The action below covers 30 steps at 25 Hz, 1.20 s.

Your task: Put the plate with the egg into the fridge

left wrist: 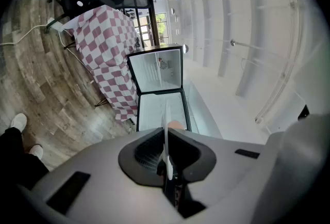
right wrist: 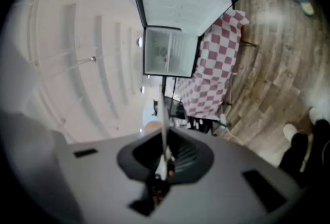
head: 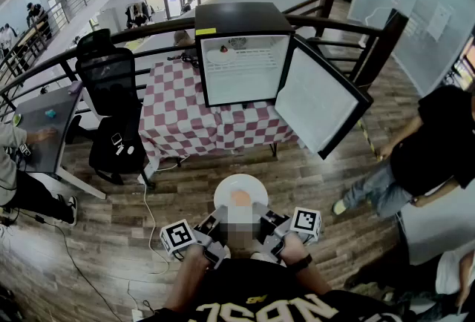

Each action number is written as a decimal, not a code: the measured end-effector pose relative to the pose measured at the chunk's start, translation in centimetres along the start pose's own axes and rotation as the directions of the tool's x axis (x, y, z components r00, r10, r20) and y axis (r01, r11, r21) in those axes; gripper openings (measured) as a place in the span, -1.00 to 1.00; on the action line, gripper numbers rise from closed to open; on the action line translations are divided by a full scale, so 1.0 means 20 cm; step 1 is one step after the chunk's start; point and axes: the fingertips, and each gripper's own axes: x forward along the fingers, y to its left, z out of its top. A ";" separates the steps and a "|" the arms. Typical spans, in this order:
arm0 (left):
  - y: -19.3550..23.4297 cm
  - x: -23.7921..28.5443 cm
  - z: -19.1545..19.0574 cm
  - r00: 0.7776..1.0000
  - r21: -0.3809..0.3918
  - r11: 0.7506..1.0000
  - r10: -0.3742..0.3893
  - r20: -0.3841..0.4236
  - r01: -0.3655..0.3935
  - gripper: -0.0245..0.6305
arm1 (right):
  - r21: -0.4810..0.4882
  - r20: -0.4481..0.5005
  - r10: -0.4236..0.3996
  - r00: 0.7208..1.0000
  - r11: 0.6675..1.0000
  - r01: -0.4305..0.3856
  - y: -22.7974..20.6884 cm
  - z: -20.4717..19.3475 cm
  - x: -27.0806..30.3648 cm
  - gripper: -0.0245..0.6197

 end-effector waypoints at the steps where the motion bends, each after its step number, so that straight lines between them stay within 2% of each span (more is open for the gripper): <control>1: 0.01 -0.01 0.01 1.000 -0.004 1.000 -0.003 -0.001 0.003 -0.80 | 0.003 0.000 0.003 1.000 1.000 -0.003 0.00 -0.02 0.02 -0.81; 6: 0.04 -0.08 0.09 1.000 -0.024 1.000 -0.001 -0.009 0.001 -0.80 | 0.018 0.005 -0.012 1.000 1.000 0.011 -0.01 -0.09 0.10 -0.81; 11: 0.06 -0.14 0.14 1.000 -0.013 1.000 -0.005 -0.026 0.005 -0.80 | 0.027 0.022 -0.038 0.999 0.999 0.037 -0.03 -0.14 0.16 -0.81; 16: 0.08 -0.16 0.16 0.998 0.011 1.000 -0.022 -0.061 0.022 -0.80 | 0.050 0.076 -0.034 0.997 0.998 0.031 -0.06 -0.18 0.18 -0.81; 18: 0.10 -0.16 0.16 0.997 -0.008 1.000 -0.024 -0.077 0.023 -0.80 | 0.054 0.093 -0.008 0.996 0.999 0.003 -0.07 -0.18 0.18 -0.81; 22: 0.10 -0.15 0.15 0.995 -0.075 0.996 -0.043 -0.086 0.037 -0.80 | 0.053 0.104 0.037 0.994 0.998 -0.042 -0.05 -0.15 0.17 -0.81; 30: 0.09 0.05 0.27 0.998 -0.062 0.998 -0.023 -0.056 0.020 -0.80 | 0.057 0.096 0.070 0.993 0.995 -0.076 -0.04 0.06 0.29 -0.81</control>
